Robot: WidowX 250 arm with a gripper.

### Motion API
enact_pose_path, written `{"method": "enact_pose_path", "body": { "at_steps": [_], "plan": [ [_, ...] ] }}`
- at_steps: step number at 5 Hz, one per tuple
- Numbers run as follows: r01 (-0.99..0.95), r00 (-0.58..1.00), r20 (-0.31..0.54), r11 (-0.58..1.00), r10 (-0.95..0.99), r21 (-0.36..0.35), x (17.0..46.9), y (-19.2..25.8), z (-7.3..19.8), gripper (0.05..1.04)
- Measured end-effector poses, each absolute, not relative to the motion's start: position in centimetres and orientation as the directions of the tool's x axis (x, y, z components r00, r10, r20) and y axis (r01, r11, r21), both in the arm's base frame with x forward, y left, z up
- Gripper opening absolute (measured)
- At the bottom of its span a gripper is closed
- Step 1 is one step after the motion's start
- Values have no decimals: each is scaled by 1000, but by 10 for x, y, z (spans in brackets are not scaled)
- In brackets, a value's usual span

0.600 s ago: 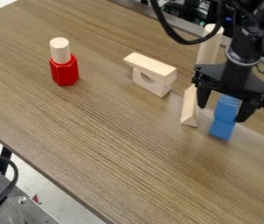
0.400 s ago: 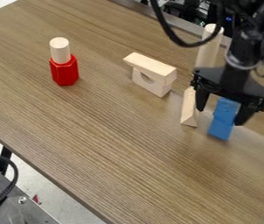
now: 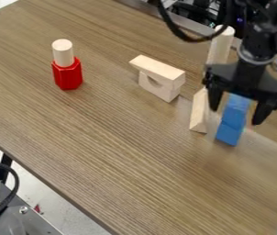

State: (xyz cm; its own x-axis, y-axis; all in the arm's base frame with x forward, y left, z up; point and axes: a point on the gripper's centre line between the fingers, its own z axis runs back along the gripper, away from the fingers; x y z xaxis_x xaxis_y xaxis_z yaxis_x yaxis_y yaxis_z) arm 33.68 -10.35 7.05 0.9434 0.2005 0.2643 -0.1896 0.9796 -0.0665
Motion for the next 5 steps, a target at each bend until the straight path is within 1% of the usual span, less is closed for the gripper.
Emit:
{"method": "enact_pose_path", "body": {
  "at_steps": [1,2,3,4,5],
  "plan": [
    [-193,929,298,975,217,-107,337,-102,95,985],
    [-249,884,373,959,281,-134,340,-84,132,985],
    [-429,821,396,902,411,-47,342,-49,146,985],
    [-634,715,375,773,590,-9,341,-1,149,985],
    [-813,539,359,582,762,-14,334,41,153,985]
  ]
}}
